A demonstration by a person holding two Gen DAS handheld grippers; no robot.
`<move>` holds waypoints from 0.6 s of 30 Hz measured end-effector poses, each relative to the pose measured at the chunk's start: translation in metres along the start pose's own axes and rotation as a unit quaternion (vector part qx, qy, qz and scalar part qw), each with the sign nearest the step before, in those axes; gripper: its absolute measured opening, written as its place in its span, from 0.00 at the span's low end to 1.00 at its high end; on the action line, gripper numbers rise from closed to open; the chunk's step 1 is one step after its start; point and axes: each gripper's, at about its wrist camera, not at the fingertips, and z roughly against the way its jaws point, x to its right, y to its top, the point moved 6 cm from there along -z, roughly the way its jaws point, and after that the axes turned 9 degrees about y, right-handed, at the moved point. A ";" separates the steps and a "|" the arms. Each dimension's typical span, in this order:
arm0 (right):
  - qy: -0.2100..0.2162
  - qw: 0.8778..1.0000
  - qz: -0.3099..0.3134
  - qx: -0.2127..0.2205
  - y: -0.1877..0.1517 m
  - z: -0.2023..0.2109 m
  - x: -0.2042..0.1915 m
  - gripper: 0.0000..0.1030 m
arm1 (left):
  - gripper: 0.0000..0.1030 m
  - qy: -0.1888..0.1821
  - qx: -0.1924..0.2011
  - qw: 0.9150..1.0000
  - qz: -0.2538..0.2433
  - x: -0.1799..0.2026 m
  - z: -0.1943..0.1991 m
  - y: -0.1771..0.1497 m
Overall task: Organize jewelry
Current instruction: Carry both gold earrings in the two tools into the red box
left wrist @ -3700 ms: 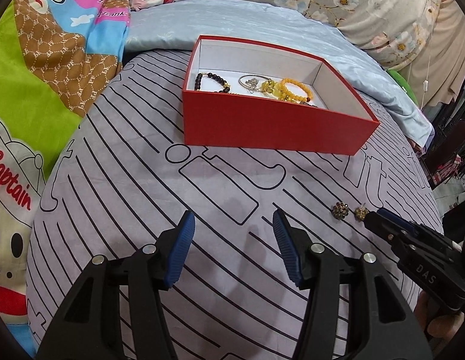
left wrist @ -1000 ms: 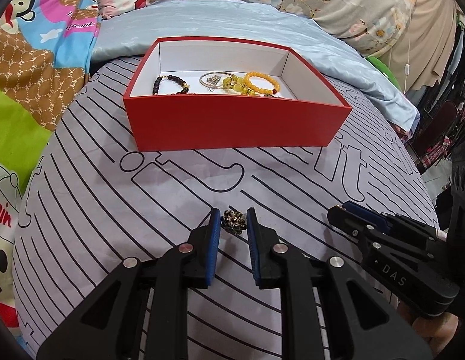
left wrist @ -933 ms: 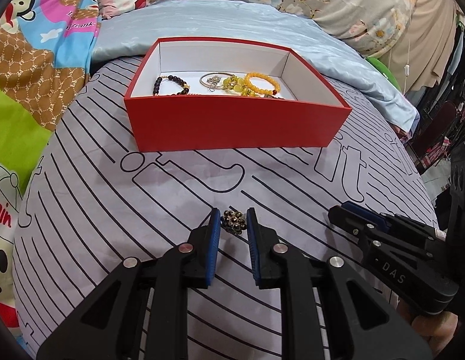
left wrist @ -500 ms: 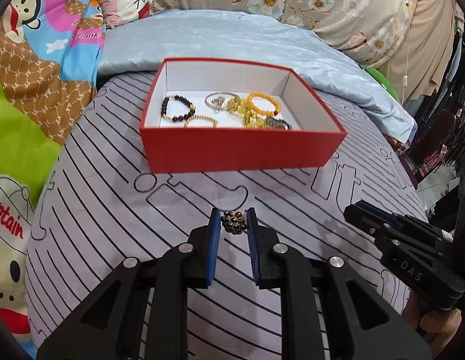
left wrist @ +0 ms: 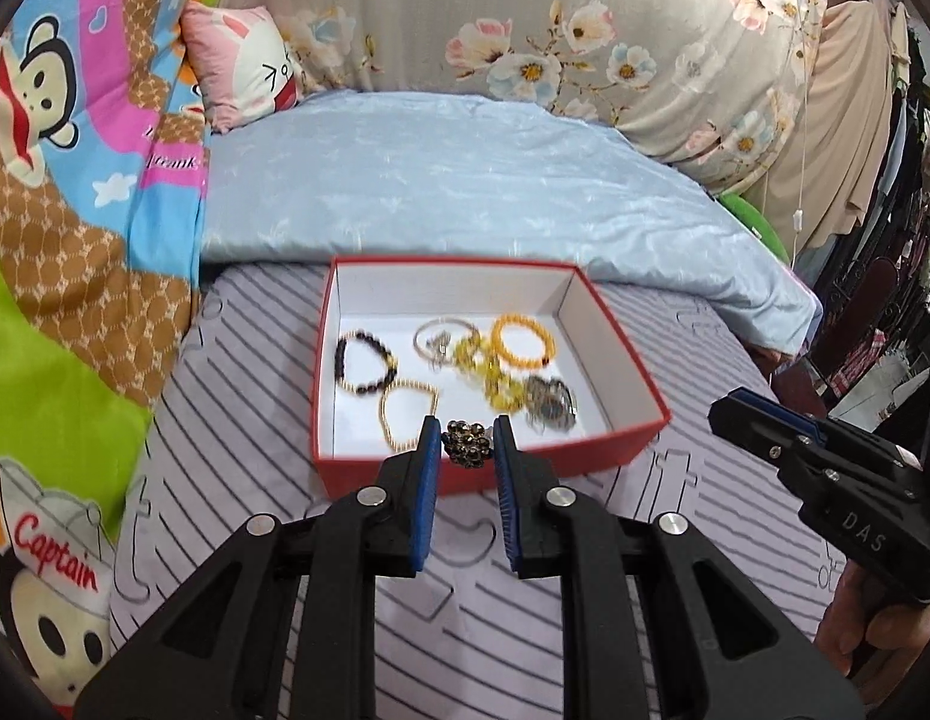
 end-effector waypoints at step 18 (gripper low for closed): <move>0.044 0.997 -0.034 -0.056 0.018 -0.105 0.009 0.17 | 0.17 0.000 -0.027 1.000 0.006 -0.004 -0.087 0.036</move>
